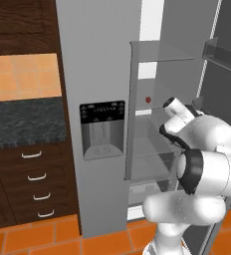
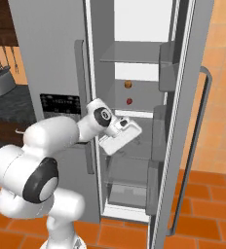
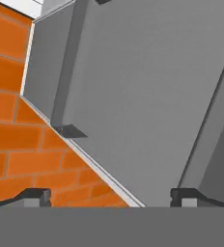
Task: Take the strawberry from the fridge and place it on top of the pancake, located on the dining counter.
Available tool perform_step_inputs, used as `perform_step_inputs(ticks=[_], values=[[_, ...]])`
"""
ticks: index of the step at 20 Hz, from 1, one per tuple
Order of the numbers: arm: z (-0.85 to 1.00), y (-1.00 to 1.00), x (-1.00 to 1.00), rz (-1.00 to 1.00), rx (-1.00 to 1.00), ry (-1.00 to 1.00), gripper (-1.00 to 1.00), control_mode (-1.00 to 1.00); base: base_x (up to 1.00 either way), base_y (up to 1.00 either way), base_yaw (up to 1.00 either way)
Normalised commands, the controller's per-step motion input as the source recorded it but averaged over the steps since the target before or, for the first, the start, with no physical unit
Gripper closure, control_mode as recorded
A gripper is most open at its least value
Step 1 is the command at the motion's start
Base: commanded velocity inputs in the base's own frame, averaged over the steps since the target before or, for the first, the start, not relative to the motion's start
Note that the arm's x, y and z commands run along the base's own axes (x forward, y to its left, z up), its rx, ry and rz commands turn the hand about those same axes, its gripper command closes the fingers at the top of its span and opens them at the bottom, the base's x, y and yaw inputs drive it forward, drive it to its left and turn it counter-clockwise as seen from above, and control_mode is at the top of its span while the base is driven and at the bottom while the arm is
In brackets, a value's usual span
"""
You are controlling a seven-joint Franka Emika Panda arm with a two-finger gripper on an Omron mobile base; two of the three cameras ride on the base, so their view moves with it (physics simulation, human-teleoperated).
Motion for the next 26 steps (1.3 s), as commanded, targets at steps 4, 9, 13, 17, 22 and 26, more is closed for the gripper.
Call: perform_step_inputs(ticks=[4, 9, 13, 17, 22, 26], values=[[0.08, 0.94, -0.7, 0.0, 0.63, -0.14, -1.0, -1.0, 0.0, 0.0, 0.0], [0.23, 1.0, -0.42, -0.02, 0.5, -0.22, -1.0, -1.0, 0.0, 0.0, 0.0], [0.47, 1.0, -0.58, 0.0, 0.43, -0.31, -1.0, -1.0, 0.0, 0.0, 0.0], [0.95, 0.94, -0.75, -0.09, 0.06, -0.16, -1.0, -1.0, 0.0, 0.0, 0.0], [0.59, 0.8, -0.61, -0.4, 0.0, 0.08, -1.0, -1.0, 0.0, 0.0, 0.0], [0.04, 0.12, -0.58, -0.54, 0.0, 0.0, -1.0, -1.0, 0.0, 0.0, 0.0]])
